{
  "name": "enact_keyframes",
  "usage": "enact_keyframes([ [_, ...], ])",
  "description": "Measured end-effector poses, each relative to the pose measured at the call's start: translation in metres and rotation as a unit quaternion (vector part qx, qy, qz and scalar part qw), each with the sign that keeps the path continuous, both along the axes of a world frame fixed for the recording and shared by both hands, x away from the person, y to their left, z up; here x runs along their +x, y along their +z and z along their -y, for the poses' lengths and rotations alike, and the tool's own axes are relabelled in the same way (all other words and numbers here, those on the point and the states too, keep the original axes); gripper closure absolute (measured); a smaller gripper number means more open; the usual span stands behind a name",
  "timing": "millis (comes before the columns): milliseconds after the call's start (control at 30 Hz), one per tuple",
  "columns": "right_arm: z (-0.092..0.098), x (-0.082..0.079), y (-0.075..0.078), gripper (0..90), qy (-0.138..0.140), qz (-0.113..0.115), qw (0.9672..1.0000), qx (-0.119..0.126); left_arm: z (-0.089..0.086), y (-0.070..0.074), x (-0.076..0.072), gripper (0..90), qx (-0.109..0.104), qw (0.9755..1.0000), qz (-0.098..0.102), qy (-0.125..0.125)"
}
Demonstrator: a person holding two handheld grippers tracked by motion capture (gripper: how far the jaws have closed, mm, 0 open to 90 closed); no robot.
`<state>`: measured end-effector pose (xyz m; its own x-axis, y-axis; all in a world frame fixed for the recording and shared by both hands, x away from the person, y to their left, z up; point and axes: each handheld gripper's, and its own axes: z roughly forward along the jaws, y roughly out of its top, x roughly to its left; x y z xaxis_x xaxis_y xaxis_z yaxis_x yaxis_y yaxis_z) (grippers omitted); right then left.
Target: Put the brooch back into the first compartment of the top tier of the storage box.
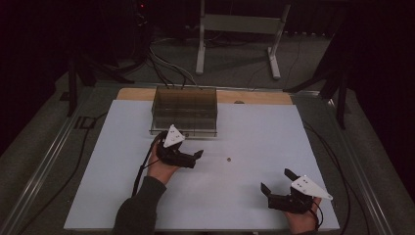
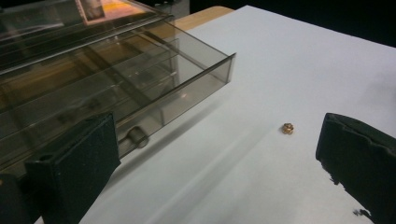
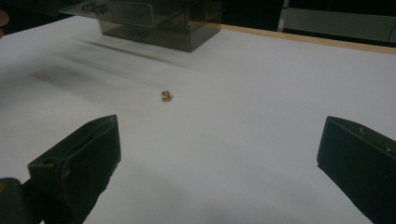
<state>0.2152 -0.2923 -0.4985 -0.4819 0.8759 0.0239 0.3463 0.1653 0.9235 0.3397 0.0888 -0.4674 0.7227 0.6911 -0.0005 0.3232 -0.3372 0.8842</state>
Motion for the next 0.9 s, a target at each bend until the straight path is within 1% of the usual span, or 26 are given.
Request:
enact_keyframes([
  [100,0.0,0.0,0.0,0.1,0.0,-0.001,1.0,0.0,0.007,-0.002,0.002,0.3,0.0,1.0,-0.002,-0.005],
  [233,0.0,0.0,0.0,0.1,0.0,-0.001,1.0,0.0,0.018,-0.005,0.004,0.3,0.002,0.9999,-0.009,-0.013],
  [267,0.0,0.0,0.0,0.1,0.0,-0.001,1.0,0.0,0.018,-0.005,0.004,0.3,0.002,0.9999,-0.009,-0.013],
  [300,0.0,0.0,0.0,0.1,0.0,-0.002,1.0,0.001,0.025,-0.007,0.006,0.3,0.005,0.9997,-0.013,-0.019],
  [333,0.0,0.0,0.0,0.1,0.0,-0.002,1.0,0.001,0.025,-0.007,0.006,0.3,0.005,0.9997,-0.013,-0.019],
  [433,0.0,0.0,0.0,0.0,0.0,-0.002,1.0,0.0,0.033,-0.009,0.007,0.3,0.004,0.9995,-0.021,-0.025],
  [500,0.0,0.0,0.0,0.1,0.0,-0.002,1.0,0.001,0.038,-0.01,0.009,0.3,0.005,0.9992,-0.027,-0.03],
  [667,0.0,0.0,0.0,0.1,0.0,-0.002,1.0,0.001,0.053,-0.013,0.01,1.2,0.008,0.9984,-0.034,-0.044],
  [700,0.0,0.0,0.0,0.1,0.0,-0.002,1.0,0.001,0.053,-0.013,0.01,1.2,0.008,0.9984,-0.034,-0.044],
  [733,0.0,0.0,0.0,0.1,0.0,-0.002,1.0,0.001,0.059,-0.014,0.011,1.2,0.012,0.9981,-0.036,-0.049],
  [867,0.001,0.0,0.0,0.1,0.0,-0.003,1.0,0.002,0.068,-0.016,0.013,1.5,0.014,0.9973,-0.044,-0.058],
  [900,0.001,0.0,0.0,0.1,0.0,-0.003,1.0,0.002,0.068,-0.016,0.013,3.2,0.014,0.9973,-0.044,-0.058],
])
